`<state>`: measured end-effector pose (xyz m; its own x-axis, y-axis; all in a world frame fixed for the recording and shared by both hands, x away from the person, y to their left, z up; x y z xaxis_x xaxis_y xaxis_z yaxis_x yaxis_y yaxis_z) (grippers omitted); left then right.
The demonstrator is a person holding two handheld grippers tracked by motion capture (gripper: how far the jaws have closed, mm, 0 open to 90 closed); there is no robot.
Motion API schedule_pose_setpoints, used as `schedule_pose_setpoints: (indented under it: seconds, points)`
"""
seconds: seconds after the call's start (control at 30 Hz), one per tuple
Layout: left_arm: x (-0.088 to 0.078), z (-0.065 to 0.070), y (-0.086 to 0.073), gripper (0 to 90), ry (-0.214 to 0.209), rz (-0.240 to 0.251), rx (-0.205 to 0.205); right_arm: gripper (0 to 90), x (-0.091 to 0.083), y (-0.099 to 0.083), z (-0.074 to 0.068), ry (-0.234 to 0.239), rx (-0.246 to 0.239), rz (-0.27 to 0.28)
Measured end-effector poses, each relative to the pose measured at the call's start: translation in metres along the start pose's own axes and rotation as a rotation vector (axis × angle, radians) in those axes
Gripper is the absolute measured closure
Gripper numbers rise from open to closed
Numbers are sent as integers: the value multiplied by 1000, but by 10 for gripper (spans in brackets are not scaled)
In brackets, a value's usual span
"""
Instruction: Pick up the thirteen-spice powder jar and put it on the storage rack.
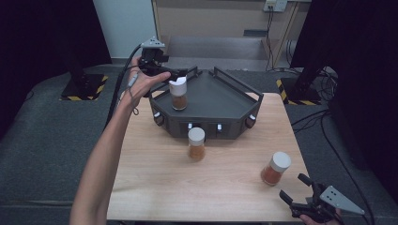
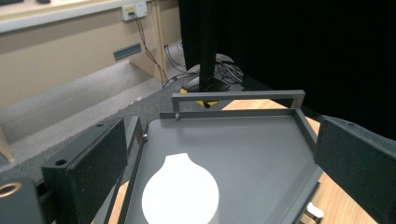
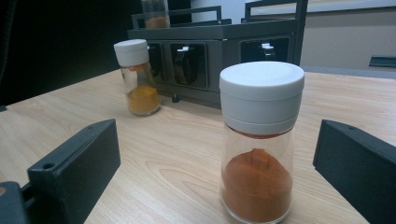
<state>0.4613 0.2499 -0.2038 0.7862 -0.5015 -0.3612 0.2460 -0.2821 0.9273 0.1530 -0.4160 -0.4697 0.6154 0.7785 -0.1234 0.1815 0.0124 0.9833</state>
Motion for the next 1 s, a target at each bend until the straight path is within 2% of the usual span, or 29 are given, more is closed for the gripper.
schedule_pose_setpoints:
  seconds: [0.13,0.27,0.37,0.6,0.8,1.0]
  points:
    - [-12,2,-2,22,-23,29,28,10,0,0,0,-1,4,0]
    - [-25,-1,-8,23,-67,71,37,11,0,0,0,1,2,0]
    - [-33,-1,-13,20,-87,79,44,12,0,0,0,2,-1,-3]
    - [-46,-3,-33,20,-122,122,45,13,1,1,0,7,0,-9]
    - [-59,1,-49,21,-152,164,54,14,1,1,0,10,-2,-11]
    - [-73,5,-68,21,-169,183,58,15,2,1,0,13,-3,-11]
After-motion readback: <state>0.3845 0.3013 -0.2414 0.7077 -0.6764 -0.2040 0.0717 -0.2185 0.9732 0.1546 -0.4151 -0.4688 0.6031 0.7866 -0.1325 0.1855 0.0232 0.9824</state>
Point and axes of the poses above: each handheld gripper's, and its own axes: x roughly forward along the jaws, y roughly out of its top, z roughly to its right, the point moved 2 cm from there along x, roughly forward along the jaws, and after that the axes turned 14 degrees about y, right-handed, at the moved point
